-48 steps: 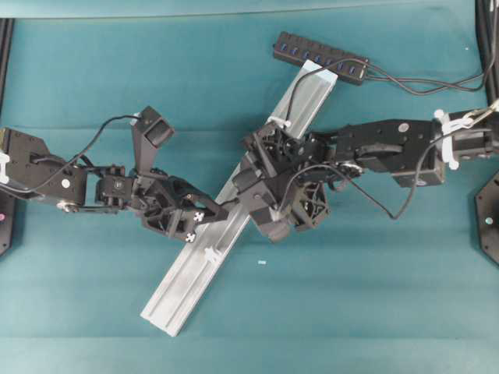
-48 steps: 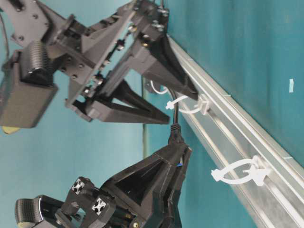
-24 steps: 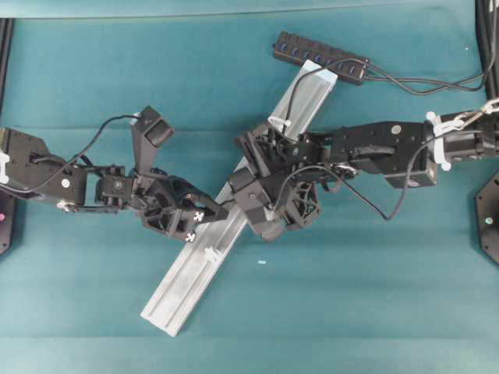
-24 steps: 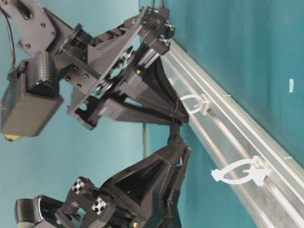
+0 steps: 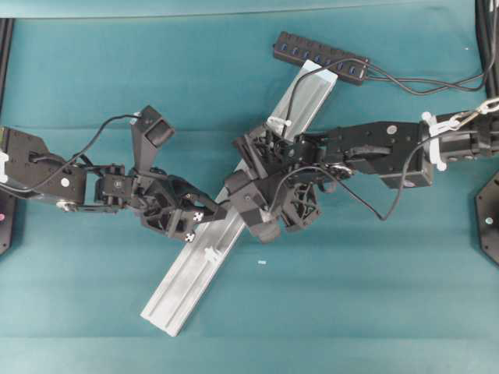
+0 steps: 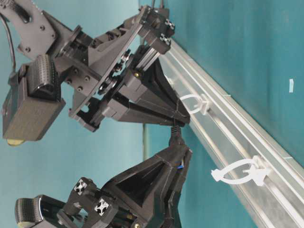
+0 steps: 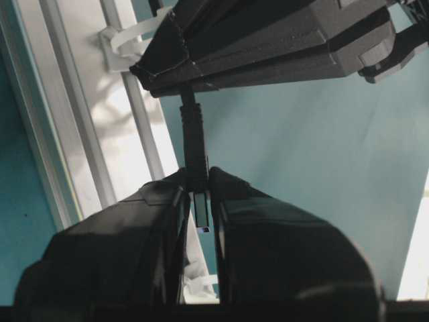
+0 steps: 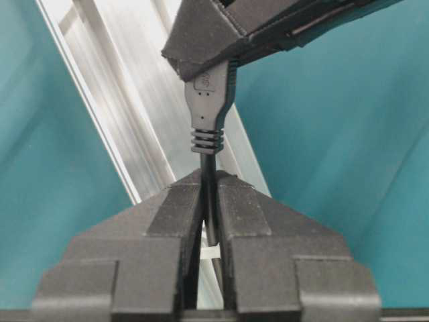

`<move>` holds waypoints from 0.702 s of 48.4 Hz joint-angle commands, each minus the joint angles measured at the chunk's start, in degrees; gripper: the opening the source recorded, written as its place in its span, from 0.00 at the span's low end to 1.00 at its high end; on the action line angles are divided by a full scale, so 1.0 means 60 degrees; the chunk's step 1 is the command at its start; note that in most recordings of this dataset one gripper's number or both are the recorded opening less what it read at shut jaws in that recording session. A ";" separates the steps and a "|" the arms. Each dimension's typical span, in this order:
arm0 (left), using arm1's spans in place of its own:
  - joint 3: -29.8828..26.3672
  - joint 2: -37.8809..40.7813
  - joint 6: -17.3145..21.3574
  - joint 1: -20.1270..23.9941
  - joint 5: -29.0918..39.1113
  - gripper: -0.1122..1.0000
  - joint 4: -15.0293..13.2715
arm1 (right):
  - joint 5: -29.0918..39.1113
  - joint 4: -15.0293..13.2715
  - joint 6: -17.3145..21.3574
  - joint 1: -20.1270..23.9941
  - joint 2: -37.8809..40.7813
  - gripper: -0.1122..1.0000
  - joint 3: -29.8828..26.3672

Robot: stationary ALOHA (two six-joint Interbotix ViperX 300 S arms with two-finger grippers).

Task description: Pass the USB cable through three rings with both arms.

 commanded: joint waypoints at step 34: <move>0.1260 -0.3823 0.0088 -0.0908 0.2051 0.94 0.0029 | 0.1143 -0.0850 -0.0732 0.0293 0.0381 0.17 -0.0703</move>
